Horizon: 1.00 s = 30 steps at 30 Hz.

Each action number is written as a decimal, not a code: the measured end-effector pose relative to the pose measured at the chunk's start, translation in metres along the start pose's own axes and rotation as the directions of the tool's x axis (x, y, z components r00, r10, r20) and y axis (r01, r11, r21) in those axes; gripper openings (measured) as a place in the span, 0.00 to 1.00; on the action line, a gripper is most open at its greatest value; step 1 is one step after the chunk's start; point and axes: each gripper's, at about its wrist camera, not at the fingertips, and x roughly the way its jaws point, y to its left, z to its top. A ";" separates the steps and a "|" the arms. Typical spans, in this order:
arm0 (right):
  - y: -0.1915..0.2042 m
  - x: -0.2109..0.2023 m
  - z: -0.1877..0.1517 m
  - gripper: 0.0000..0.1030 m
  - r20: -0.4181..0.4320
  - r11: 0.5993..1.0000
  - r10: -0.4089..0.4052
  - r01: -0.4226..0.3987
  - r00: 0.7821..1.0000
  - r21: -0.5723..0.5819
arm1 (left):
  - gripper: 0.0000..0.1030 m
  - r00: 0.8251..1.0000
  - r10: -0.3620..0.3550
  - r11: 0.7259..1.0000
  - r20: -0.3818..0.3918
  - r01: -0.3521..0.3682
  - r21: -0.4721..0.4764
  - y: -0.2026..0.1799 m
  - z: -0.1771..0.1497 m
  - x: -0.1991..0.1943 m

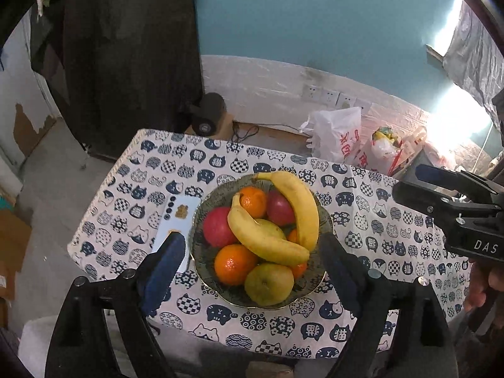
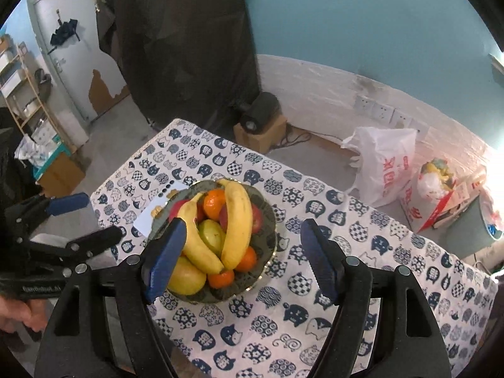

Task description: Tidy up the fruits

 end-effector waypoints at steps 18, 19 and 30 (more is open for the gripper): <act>-0.015 -0.027 -0.015 0.72 0.023 0.997 -0.071 0.071 0.997 -0.009 | 0.92 0.999 0.039 0.997 0.032 -0.041 0.065 -0.013 -0.005 -0.021; -0.016 -0.027 -0.015 0.72 0.023 0.998 -0.070 0.070 0.997 -0.007 | 0.92 0.999 0.039 0.997 0.034 -0.041 0.068 -0.014 -0.005 -0.022; -0.017 -0.030 -0.017 0.72 0.021 0.998 -0.069 0.069 0.997 0.000 | 0.92 0.998 0.052 0.994 0.039 -0.055 0.099 -0.024 -0.004 -0.022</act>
